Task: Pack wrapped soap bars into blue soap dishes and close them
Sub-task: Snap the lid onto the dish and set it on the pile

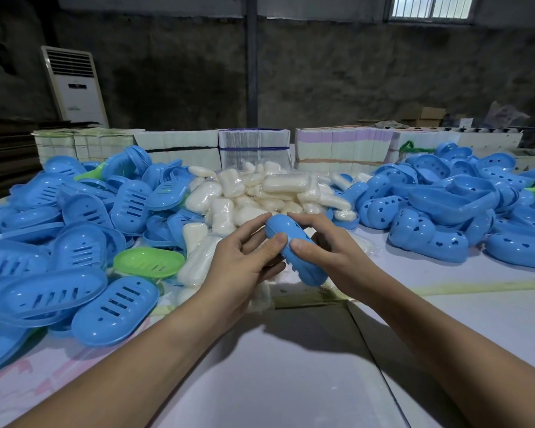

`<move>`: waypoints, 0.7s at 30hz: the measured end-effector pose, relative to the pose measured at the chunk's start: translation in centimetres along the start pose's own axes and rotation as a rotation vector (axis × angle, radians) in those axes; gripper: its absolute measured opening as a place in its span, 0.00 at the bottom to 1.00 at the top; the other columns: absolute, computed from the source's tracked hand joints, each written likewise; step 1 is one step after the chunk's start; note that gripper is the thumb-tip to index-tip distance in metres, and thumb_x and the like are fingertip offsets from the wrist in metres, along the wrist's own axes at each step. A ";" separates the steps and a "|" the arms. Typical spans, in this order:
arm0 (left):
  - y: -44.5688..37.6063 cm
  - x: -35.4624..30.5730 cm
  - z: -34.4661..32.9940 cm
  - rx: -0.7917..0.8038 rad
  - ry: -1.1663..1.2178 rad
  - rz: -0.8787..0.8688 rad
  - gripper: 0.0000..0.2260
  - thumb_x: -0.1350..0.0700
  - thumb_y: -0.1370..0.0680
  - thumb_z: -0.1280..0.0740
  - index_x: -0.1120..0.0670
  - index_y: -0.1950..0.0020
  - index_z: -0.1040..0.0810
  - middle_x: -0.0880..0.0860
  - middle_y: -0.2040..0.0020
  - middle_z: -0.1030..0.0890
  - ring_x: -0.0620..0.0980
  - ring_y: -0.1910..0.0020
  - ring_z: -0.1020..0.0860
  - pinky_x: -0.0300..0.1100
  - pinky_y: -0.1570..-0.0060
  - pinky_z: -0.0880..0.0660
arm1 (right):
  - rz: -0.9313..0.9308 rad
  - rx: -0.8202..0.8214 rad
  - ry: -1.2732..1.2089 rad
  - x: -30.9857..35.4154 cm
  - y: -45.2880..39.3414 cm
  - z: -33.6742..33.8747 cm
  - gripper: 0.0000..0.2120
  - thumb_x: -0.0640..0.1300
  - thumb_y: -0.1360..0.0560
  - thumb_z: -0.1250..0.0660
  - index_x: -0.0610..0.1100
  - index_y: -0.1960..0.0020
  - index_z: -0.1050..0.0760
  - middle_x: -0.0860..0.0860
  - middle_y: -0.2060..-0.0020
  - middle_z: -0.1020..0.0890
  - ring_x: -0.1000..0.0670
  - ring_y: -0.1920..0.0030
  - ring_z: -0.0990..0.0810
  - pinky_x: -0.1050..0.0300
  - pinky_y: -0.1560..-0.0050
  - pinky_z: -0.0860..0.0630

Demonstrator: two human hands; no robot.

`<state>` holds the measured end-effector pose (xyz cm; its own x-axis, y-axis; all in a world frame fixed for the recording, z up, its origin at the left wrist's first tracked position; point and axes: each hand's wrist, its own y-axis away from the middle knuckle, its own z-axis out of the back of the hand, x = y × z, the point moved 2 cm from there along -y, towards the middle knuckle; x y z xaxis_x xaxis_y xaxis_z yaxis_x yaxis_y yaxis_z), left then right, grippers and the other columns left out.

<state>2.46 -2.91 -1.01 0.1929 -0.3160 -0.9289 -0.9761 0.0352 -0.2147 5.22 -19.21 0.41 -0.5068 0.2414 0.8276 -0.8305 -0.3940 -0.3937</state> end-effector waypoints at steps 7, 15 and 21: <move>0.2 -0.6 0.0 -0.030 0.043 -0.033 0.30 0.54 0.37 0.23 0.53 0.35 0.22 0.53 0.42 0.15 0.53 0.48 0.14 0.41 0.57 0.18 | -0.042 0.045 -0.091 0.2 0.2 -0.1 0.27 0.55 0.28 0.33 0.51 0.30 0.29 0.50 0.38 0.25 0.33 0.41 0.26 0.37 0.40 0.25; -0.1 -1.8 0.0 0.033 0.026 -0.160 0.29 0.57 0.38 0.22 0.51 0.37 0.20 0.54 0.37 0.18 0.53 0.40 0.18 0.45 0.48 0.18 | 0.019 0.131 -0.201 0.3 0.1 -0.3 0.27 0.54 0.27 0.31 0.66 0.31 0.35 0.58 0.34 0.27 0.56 0.38 0.23 0.63 0.42 0.25; -0.3 -1.3 0.4 0.027 -0.305 -0.214 0.25 0.60 0.25 0.26 0.43 0.32 0.26 0.41 0.34 0.23 0.45 0.31 0.25 0.50 0.31 0.27 | 0.004 -0.009 0.115 0.8 0.3 1.9 0.30 0.62 0.33 0.29 0.72 0.33 0.35 0.58 0.35 0.28 0.50 0.39 0.24 0.45 0.40 0.23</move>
<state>2.58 -2.12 0.11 0.4171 -0.0219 -0.9086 -0.9083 0.0257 -0.4176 5.01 -20.84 1.75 -0.5327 0.3404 0.7748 -0.8304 -0.3868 -0.4010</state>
